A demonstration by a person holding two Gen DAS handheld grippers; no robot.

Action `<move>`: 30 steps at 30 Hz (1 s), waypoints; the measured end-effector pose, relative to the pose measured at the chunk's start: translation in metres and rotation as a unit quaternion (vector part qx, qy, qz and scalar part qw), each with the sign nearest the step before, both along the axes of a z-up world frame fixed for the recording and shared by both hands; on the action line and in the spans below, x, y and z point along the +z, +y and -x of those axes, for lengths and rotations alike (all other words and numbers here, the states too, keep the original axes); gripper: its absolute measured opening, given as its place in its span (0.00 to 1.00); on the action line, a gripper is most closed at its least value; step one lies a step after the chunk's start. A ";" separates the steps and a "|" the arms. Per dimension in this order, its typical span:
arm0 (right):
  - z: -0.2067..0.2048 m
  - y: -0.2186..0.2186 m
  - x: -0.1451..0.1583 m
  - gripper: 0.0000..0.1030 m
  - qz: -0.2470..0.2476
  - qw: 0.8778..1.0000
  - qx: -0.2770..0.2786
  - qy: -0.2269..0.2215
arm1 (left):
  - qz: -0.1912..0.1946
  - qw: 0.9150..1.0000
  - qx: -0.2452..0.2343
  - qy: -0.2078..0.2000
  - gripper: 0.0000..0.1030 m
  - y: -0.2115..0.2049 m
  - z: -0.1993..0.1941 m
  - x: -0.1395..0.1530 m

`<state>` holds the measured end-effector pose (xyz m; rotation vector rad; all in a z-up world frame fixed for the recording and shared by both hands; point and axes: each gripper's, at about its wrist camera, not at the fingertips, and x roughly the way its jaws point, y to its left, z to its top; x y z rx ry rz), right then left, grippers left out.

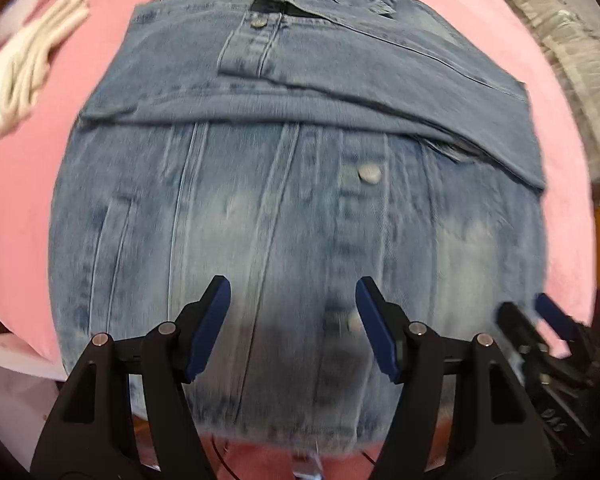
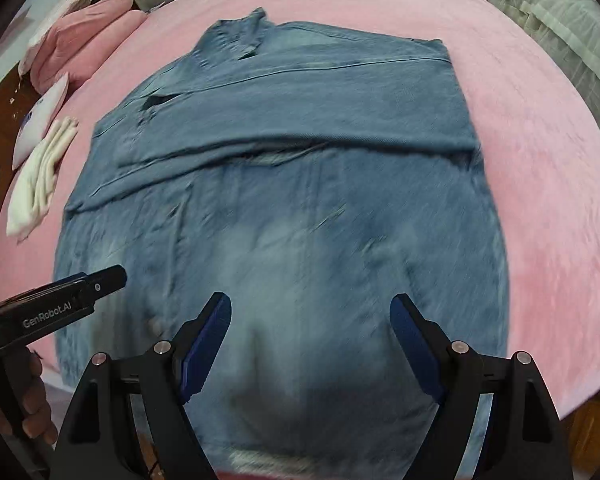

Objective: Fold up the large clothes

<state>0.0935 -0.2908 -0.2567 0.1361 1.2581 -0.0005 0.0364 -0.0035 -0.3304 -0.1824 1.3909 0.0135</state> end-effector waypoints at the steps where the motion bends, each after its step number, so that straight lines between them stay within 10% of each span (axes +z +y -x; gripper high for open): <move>1: 0.011 0.006 0.005 0.80 -0.004 1.000 -0.001 -0.002 | 0.009 1.000 -0.001 0.002 0.61 0.006 0.006 0.006; 17: 0.098 0.054 0.097 0.86 -0.055 0.994 -0.031 -0.089 | -0.035 0.995 -0.051 -0.072 0.70 0.051 0.077 0.088; 30: 0.143 0.052 0.055 0.87 -0.122 0.992 -0.013 -0.007 | -0.036 0.999 -0.001 -0.030 0.70 0.101 0.112 0.026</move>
